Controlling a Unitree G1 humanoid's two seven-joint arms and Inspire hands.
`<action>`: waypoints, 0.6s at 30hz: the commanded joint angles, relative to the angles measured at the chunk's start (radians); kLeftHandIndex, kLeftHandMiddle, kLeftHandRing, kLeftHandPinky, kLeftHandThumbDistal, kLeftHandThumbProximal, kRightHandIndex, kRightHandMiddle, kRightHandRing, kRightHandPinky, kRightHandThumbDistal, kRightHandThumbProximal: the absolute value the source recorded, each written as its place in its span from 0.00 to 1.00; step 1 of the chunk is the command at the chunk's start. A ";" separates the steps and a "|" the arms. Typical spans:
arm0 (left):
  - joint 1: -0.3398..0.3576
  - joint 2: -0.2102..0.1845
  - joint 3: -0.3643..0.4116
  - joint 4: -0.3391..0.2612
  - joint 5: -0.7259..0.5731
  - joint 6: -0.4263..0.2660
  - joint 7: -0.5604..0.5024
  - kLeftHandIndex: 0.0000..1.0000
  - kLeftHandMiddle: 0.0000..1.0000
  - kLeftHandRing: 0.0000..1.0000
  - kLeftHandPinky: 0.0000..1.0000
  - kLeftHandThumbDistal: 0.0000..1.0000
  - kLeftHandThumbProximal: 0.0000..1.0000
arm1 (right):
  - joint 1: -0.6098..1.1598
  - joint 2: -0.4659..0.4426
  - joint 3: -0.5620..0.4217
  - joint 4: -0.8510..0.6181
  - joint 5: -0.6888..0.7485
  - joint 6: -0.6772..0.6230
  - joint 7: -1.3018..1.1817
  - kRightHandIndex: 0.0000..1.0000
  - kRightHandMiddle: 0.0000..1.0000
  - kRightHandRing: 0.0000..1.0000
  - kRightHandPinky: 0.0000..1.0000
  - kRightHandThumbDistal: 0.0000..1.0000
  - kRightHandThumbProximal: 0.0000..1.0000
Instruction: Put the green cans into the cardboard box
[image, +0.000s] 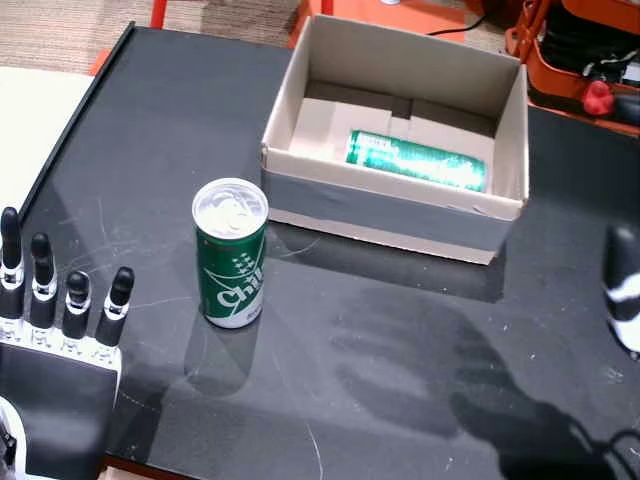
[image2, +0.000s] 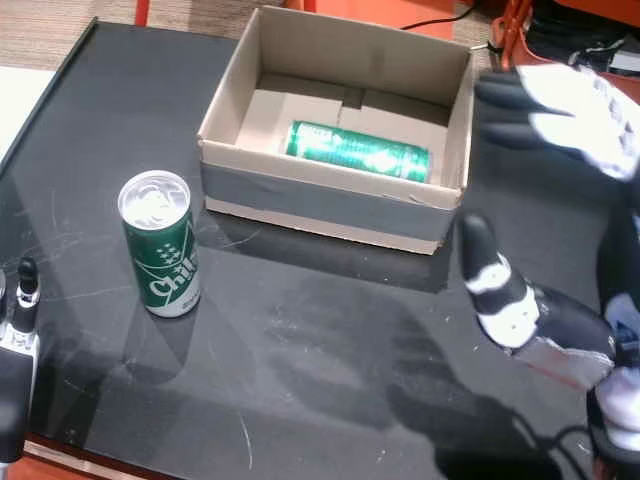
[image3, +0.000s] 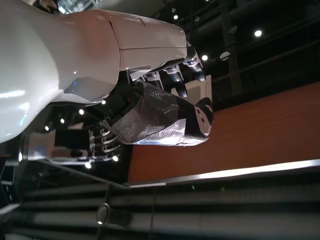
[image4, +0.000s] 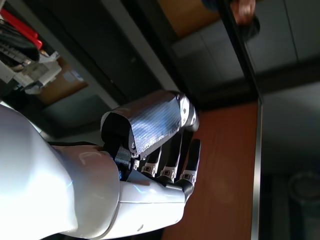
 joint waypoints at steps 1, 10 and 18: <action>0.005 0.006 0.007 0.006 0.004 0.006 0.002 0.77 0.68 0.78 0.87 0.30 0.36 | 0.019 0.002 0.021 0.052 0.031 -0.006 0.006 0.50 0.57 0.63 0.66 0.54 0.57; 0.041 -0.003 0.011 -0.051 0.018 -0.001 0.014 0.77 0.68 0.77 0.87 0.29 0.40 | -0.065 -0.020 0.086 0.445 0.280 0.250 0.209 0.69 0.75 0.83 0.87 0.77 0.41; -0.021 -0.101 0.103 -0.018 0.283 -0.738 0.040 0.76 0.77 0.86 0.90 0.56 0.18 | -0.007 -0.028 0.109 0.296 0.402 0.263 0.394 0.66 0.72 0.80 0.84 0.99 0.35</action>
